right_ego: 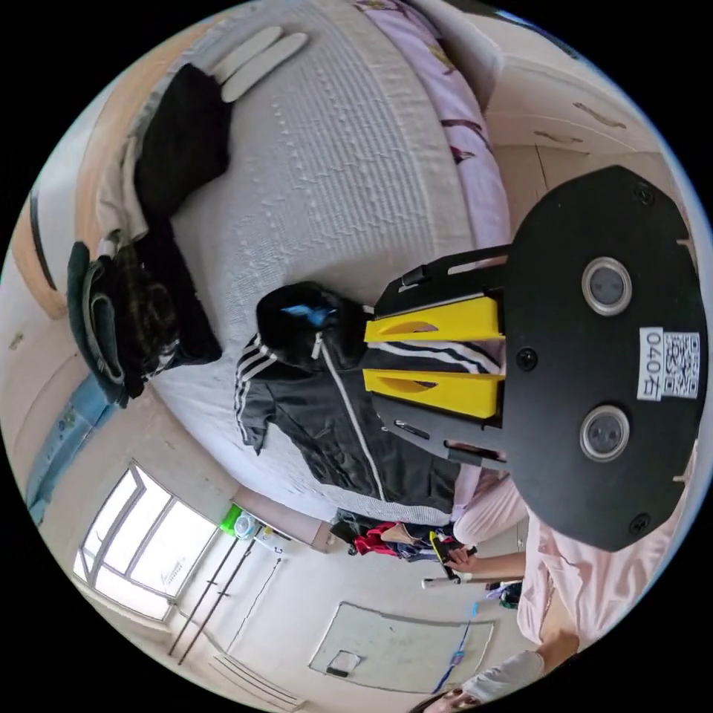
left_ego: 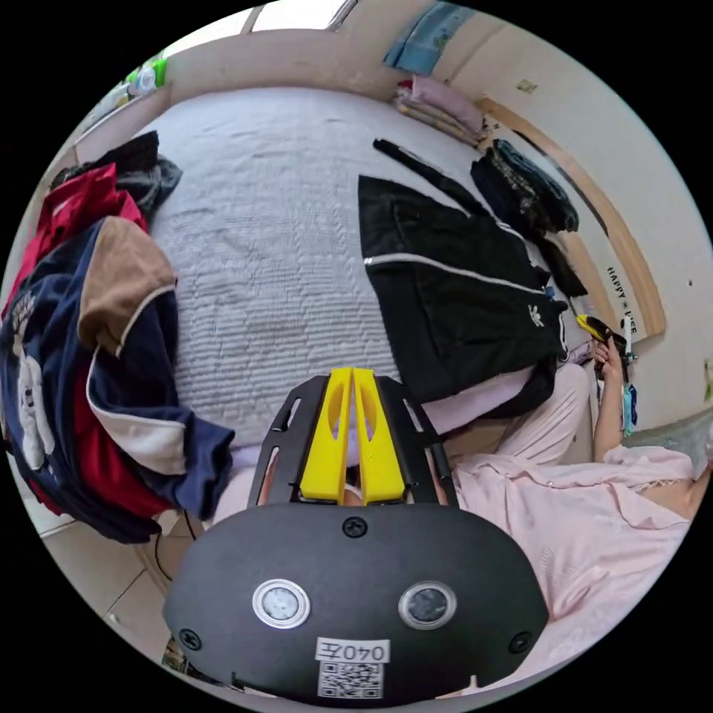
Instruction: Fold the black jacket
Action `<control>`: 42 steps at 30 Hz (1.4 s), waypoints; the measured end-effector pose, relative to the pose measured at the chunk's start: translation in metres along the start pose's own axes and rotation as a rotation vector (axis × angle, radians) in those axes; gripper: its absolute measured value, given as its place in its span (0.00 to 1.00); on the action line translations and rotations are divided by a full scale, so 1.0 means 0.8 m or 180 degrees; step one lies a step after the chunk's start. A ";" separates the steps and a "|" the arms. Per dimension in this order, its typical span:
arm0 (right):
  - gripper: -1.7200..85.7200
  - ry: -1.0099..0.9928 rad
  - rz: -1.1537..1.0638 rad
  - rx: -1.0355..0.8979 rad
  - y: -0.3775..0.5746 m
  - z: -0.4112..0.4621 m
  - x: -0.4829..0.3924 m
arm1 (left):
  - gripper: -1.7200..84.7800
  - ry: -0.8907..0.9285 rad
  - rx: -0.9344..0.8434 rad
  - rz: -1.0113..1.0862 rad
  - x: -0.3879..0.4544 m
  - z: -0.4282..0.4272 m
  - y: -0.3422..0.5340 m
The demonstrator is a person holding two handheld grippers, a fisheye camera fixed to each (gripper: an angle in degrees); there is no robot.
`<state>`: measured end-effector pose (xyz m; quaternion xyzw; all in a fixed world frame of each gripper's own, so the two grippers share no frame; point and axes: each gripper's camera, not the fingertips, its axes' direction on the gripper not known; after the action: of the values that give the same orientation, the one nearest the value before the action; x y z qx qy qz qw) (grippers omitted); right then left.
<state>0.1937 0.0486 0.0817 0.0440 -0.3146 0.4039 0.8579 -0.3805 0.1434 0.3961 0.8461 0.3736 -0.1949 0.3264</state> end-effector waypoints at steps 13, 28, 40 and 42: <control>0.01 0.1955 -0.0292 0.0312 0.016 0.092 -0.089 | 0.01 -0.0889 0.0050 0.0851 0.195 0.165 -0.120; 0.02 0.1906 -0.0762 -0.0030 -0.136 0.179 -0.133 | 0.02 -0.0961 0.0179 0.0561 0.136 0.226 -0.291; 0.18 0.0842 -0.1071 -0.0635 -0.301 0.247 -0.183 | 0.13 -0.0283 -0.0493 0.0783 0.088 0.295 -0.375; 0.18 0.0855 -0.1053 -0.0703 -0.319 0.263 -0.181 | 0.12 -0.0386 -0.0536 0.0800 0.090 0.305 -0.376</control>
<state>0.2027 -0.2878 0.2117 -0.0532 -0.2284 0.2232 0.9461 -0.5831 0.1623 0.0589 0.8425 0.2595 -0.1712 0.4399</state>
